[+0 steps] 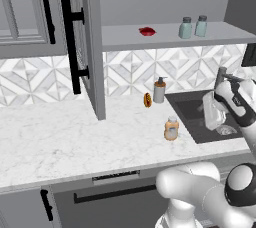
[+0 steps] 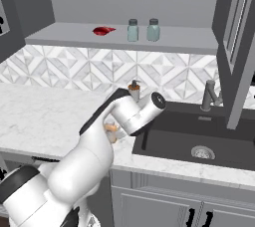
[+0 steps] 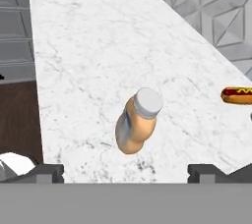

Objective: Put the shaker and condiment bottle from the counter next to their counterparts in the cabinet.

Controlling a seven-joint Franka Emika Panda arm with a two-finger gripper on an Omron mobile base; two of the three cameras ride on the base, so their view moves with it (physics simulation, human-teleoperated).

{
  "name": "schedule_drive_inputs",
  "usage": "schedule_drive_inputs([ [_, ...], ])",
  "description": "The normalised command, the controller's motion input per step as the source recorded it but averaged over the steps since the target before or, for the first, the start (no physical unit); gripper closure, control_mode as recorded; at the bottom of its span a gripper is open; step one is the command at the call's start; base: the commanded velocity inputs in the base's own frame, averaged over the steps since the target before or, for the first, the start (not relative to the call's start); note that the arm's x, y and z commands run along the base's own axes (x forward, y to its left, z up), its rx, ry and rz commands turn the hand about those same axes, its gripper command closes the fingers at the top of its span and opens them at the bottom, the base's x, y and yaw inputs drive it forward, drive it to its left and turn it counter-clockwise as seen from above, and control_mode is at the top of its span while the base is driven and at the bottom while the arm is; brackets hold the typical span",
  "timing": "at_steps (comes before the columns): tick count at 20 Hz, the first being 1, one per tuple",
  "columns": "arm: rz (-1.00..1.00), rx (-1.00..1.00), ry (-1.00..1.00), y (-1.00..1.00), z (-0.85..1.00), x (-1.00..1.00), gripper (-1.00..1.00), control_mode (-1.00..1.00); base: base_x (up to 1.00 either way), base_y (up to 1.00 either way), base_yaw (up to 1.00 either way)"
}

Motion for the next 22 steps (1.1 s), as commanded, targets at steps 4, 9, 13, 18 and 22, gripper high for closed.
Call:
schedule_drive_inputs([
  [4, 0.08, 0.09, 0.10, 0.43, -0.16, -0.02, -1.00, -1.00, 0.00, 0.00, 0.00],
  [9, 0.00, 0.05, 0.02, 0.03, -0.37, 0.18, -1.00, -1.00, 0.00, 0.00, 0.00],
  [13, 0.00, 0.06, 0.07, 0.00, -0.19, 0.20, -1.00, -1.00, 0.00, 0.00, 0.00],
  [18, 0.00, 0.05, 0.15, 0.04, 0.00, 0.09, -1.00, -1.00, 0.00, 0.00, 0.00],
  [22, 0.00, 0.04, 0.19, 0.11, -0.04, 0.16, -1.00, -1.00, 0.00, 0.00, 0.00],
])
